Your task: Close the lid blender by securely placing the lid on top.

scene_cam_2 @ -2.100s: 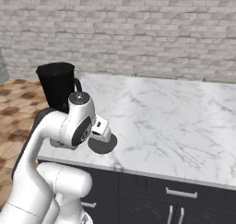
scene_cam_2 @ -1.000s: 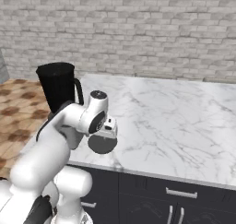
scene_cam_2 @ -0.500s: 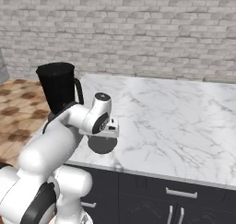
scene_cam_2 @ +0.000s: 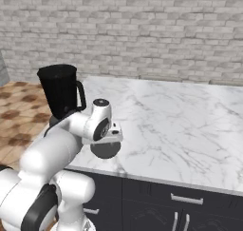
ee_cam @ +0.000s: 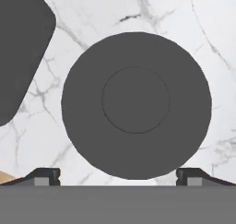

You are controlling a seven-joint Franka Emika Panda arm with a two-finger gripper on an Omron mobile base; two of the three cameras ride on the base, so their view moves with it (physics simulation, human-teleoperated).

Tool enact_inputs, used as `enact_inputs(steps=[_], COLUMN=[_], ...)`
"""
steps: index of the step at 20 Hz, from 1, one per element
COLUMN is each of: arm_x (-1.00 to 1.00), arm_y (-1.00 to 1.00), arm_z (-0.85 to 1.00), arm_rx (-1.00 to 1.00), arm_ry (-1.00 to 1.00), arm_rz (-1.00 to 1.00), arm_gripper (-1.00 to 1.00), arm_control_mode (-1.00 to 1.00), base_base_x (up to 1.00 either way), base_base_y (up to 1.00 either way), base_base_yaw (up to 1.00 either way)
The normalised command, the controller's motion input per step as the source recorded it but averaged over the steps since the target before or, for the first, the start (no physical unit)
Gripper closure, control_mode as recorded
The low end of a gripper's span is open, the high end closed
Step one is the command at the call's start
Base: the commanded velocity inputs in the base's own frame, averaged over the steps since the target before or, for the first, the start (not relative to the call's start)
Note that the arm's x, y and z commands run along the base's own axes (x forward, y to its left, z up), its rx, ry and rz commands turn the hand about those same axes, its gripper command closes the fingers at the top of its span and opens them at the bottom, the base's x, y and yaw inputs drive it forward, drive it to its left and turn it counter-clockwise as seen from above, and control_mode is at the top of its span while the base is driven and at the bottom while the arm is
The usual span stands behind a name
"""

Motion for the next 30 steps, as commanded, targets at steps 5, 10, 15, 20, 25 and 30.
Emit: enact_inputs(steps=[5,10,15,20,25,30], arm_x=[0.09,0.01,0.07,0.33,0.22,0.2], arm_y=[0.0,0.0,0.0,0.0,0.0,0.0], arm_z=[-0.05,-0.18,-0.14,0.0,-0.09,-0.19], arm_rx=[-0.09,-0.07,-0.03,0.0,0.0,0.0], arm_ry=[0.0,0.0,0.0,0.0,-0.01,0.0], arm_rz=[0.04,0.04,0.05,0.07,0.07,0.07], arm_gripper=[-1.0,-1.0,-1.0,-1.0,-1.0,-1.0], arm_control_mode=[-1.0,-1.0,-1.0,-1.0,-1.0,-1.0], base_base_x=[0.0,0.0,0.0,0.0,0.0,0.0], base_base_y=[0.0,0.0,0.0,0.0,0.0,0.0], base_base_yaw=[0.0,0.0,0.0,0.0,0.0,0.0])
